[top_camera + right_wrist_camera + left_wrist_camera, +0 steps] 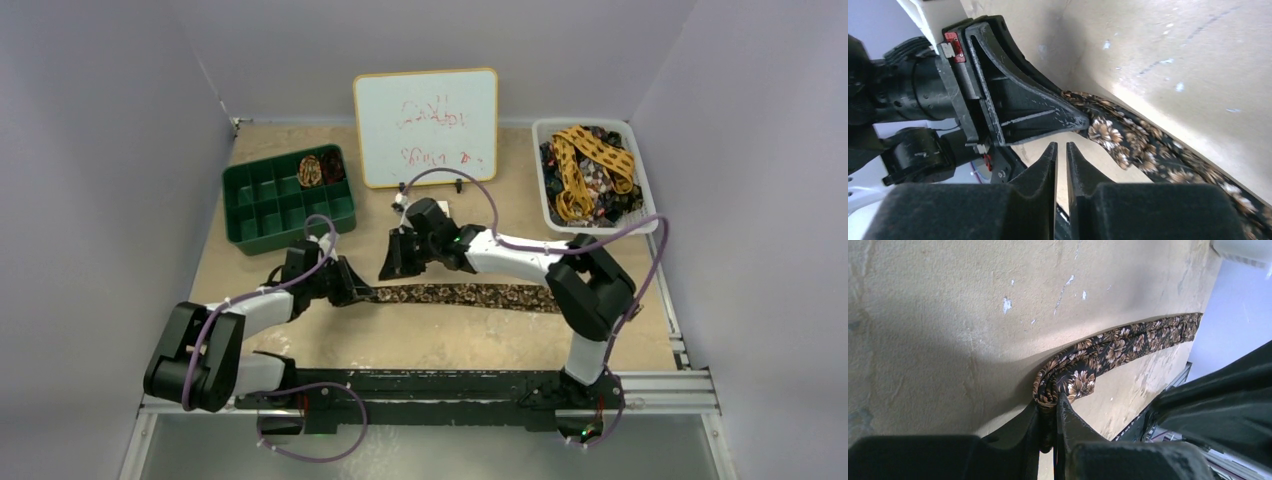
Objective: Roll the ties
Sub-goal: Roll the tie at the center of the board.
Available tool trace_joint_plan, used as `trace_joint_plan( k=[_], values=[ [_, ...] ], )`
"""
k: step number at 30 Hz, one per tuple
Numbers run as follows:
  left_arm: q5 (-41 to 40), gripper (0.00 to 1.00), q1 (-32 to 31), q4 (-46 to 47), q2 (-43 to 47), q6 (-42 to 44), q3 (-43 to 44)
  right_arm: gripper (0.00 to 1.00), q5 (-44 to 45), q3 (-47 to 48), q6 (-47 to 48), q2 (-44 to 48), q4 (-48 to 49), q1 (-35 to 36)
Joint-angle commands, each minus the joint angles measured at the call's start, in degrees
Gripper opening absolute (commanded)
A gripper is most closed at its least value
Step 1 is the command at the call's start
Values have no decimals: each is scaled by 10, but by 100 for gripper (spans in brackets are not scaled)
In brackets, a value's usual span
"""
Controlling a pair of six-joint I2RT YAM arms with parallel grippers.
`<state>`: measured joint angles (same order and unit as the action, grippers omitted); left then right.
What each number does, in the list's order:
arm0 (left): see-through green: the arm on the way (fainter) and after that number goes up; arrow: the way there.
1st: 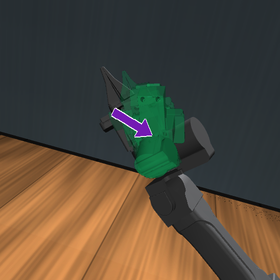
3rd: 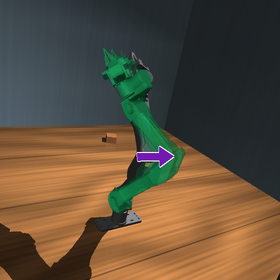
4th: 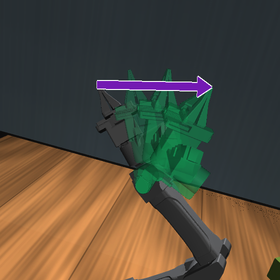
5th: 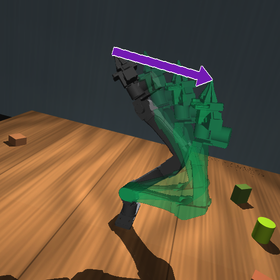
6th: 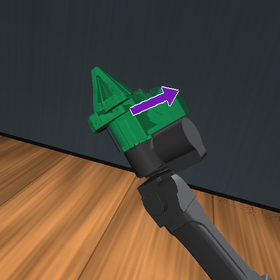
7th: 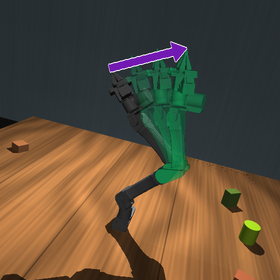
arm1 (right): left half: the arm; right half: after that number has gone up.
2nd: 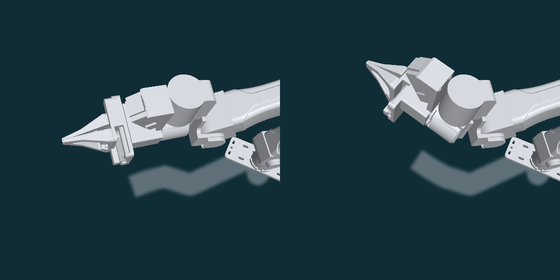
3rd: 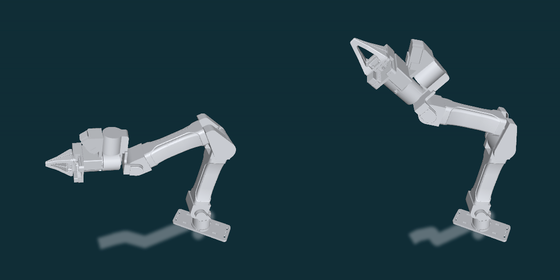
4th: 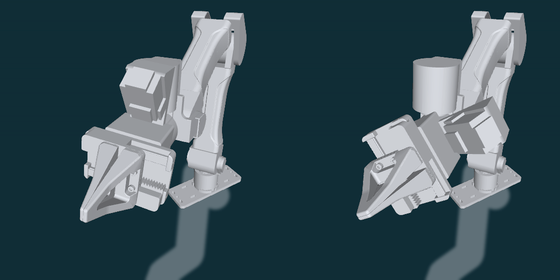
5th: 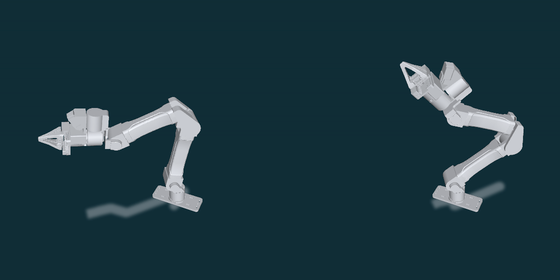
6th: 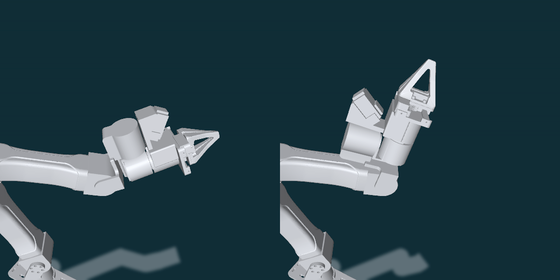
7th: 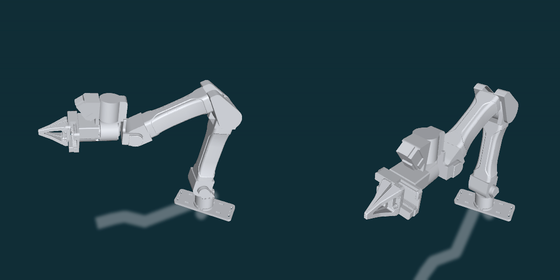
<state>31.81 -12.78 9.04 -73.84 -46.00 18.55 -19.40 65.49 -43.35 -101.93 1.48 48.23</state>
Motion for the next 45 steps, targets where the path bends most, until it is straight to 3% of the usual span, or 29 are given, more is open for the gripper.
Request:
trace_joint_plan(
  k=[1,11,24,39,45],
  values=[
    [-11,7,0,-11,12,6,18,12,19,44,7,-50,-32,30],
    [-20,7,0,-29,17,15,22,0,63,35,10,-122,-86,30],
    [-35,7,0,-71,30,38,36,7,59,35,14,-4,-113,28],
    [-33,7,0,-80,41,41,39,1,73,36,16,-100,-116,28],
    [-42,7,0,-125,59,58,53,0,84,30,11,-111,-128,28]
  ],
)
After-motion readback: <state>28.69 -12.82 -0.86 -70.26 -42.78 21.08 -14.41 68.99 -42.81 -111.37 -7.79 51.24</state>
